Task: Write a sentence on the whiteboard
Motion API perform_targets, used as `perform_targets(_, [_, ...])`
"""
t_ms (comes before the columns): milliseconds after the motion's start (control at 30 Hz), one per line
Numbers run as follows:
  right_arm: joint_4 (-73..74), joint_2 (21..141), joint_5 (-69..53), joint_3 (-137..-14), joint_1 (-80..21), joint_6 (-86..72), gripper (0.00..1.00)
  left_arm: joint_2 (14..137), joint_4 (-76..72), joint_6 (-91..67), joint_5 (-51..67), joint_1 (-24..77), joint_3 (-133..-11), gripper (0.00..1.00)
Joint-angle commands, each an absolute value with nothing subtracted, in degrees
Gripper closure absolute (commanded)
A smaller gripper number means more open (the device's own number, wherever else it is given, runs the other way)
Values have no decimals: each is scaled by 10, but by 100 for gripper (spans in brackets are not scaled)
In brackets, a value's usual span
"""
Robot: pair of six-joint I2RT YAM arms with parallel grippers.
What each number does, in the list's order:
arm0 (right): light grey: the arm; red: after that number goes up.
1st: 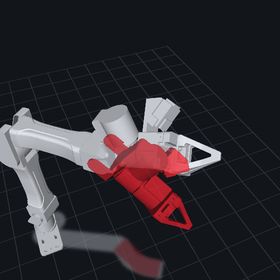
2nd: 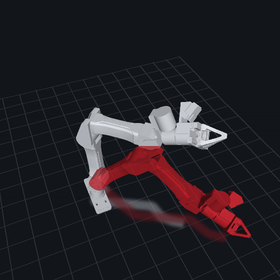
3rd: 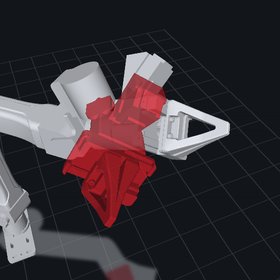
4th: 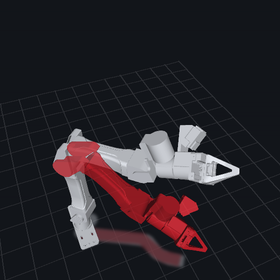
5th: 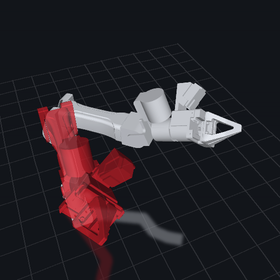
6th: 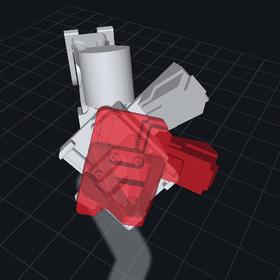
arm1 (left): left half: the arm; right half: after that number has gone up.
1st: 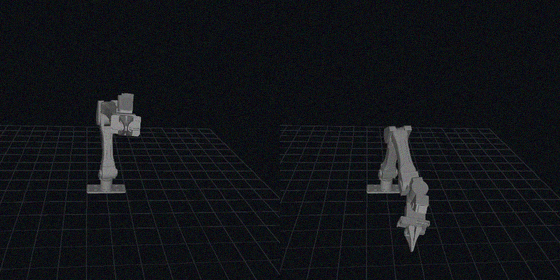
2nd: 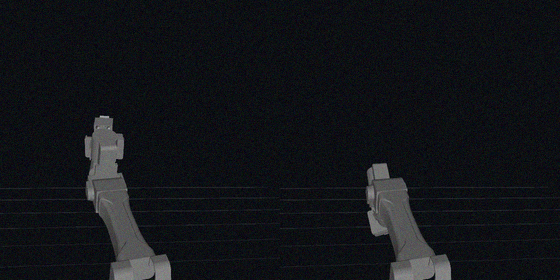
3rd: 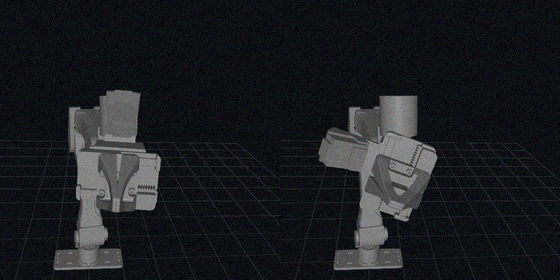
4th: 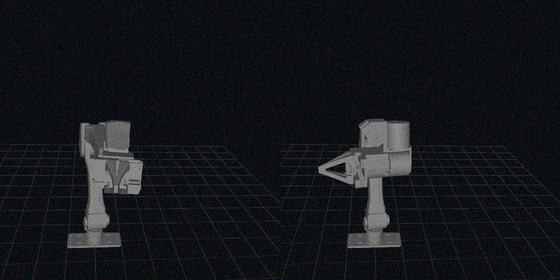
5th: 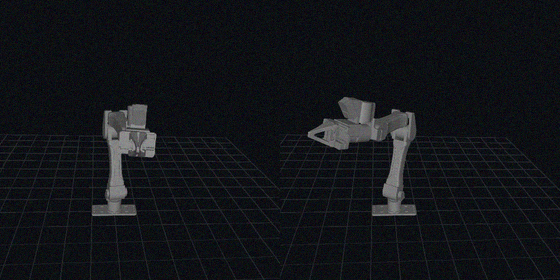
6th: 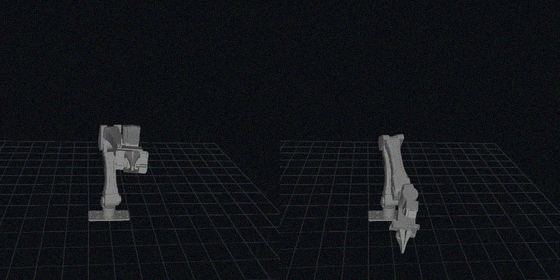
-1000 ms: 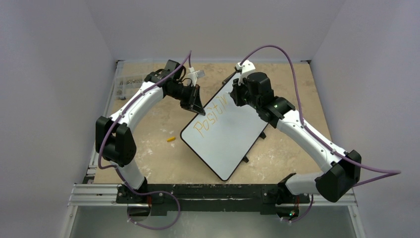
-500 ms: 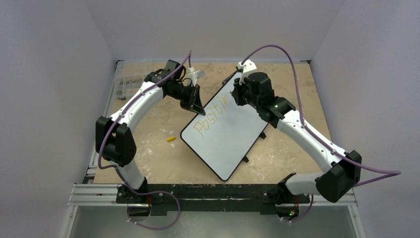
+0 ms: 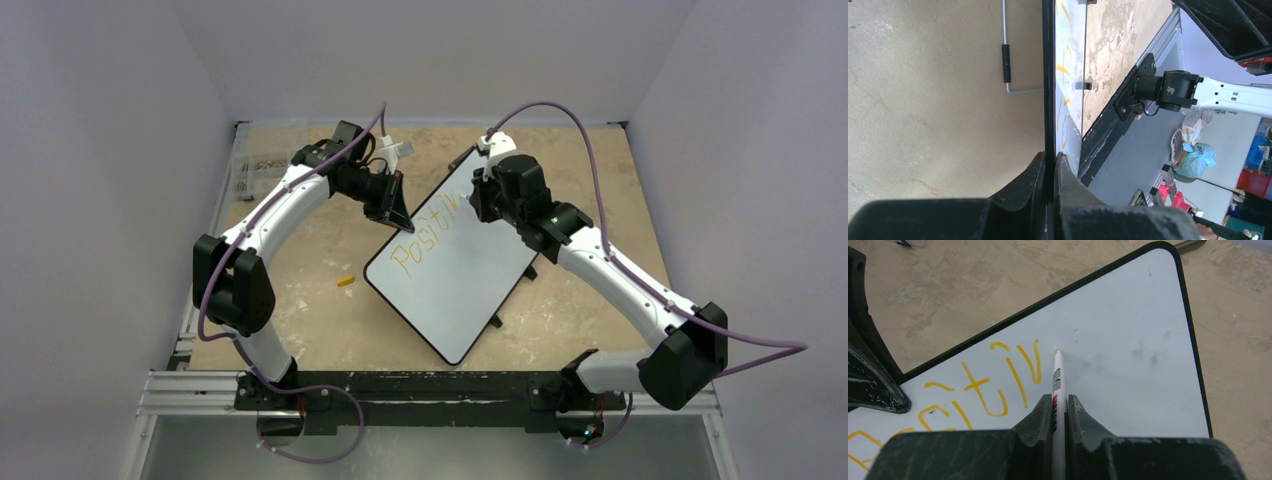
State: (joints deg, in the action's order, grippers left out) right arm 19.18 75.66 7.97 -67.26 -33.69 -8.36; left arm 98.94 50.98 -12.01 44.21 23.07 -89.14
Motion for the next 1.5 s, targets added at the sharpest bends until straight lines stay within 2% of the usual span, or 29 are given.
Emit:
perform_targets(0, [195,727,73,-646,-335,-93,100,961,510,-105,441,242,-890,100])
perform_targets(300, [205,689,72,-604,-334,-107,100,960,509,-105,442,242,-890,100])
perform_targets(867, [190,754,66,-743,-334,-91,100,959,509,-105,441,243,-889,100])
perform_targets(1133, [163,796,65,-743,-335,-92,100,960,510,-105,441,244,-889,100])
perform_targets(1467, [165,781,78,-696,-327,-85,100,958,510,-104,440,244,-889,100])
